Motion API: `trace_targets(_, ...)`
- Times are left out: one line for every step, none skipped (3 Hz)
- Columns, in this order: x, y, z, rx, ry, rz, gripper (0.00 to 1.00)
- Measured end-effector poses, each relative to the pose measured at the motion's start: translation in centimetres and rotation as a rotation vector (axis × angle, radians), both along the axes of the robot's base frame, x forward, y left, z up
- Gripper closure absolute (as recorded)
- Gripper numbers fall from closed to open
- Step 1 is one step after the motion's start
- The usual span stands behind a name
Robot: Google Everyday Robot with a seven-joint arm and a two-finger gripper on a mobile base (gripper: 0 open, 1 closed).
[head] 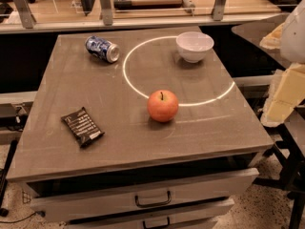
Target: Move apple near pepsi can
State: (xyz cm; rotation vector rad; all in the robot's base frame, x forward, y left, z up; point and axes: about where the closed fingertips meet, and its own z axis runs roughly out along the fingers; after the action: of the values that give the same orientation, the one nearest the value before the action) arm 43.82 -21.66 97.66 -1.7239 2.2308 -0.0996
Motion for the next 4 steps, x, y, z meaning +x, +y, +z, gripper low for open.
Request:
trace_targets(0.0,0.0,0.0,0.000,0.000,0.000,0.00)
trace_targets(-0.2,0.5,-0.2,0.018,-0.003,0.006,0.00)
trace_targets(0.8,3.7,-3.6,0.149,0.023,0.078,0.00)
trace_targets(2.2,6.7,-6.0,0.251,0.030,0.145,0.00)
